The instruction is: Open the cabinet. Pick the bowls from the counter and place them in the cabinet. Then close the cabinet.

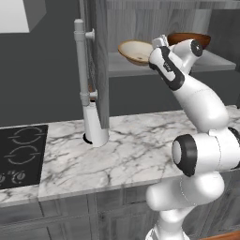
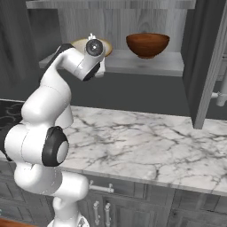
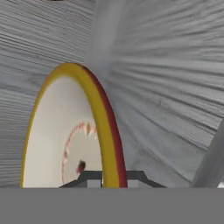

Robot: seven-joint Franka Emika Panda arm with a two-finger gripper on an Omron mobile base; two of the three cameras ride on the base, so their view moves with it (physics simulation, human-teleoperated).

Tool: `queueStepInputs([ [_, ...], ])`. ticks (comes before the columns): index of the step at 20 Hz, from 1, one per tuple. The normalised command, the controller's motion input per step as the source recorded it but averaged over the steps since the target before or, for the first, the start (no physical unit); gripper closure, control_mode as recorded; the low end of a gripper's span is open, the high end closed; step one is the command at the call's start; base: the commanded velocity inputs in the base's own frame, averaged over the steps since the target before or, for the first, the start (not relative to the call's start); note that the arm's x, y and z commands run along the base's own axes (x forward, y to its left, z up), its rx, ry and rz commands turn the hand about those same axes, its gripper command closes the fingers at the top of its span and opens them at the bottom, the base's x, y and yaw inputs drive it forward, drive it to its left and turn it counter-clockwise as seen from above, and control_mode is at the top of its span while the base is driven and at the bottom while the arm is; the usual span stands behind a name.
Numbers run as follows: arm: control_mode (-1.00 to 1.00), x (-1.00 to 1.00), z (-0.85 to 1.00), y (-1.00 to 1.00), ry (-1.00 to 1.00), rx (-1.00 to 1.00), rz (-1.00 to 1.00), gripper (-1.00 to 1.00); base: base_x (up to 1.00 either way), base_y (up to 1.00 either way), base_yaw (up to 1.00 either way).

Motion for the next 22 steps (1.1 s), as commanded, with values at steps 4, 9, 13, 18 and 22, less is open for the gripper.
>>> queueStepInputs([
  [4, -1.00, 0.38, -0.20, 0.00, 0.00, 0.03, 0.00, 1.00, 0.00, 0.00, 0.00],
  [9, -1.00, 0.40, -0.21, 0.03, 0.00, 0.02, 0.00, 1.00, 0.00, 0.00, 0.00],
  [13, -1.00, 0.39, -0.23, 0.04, 0.00, 0.02, 0.00, 1.00, 0.00, 0.00, 0.00],
  [18, -1.00, 0.37, -0.22, 0.10, 0.00, 0.01, 0.00, -1.00, 0.00, 0.00, 0.00],
  [22, -1.00, 0.22, -0.03, 0.03, -0.02, 0.00, 0.00, -1.00, 0.00, 0.00, 0.00],
])
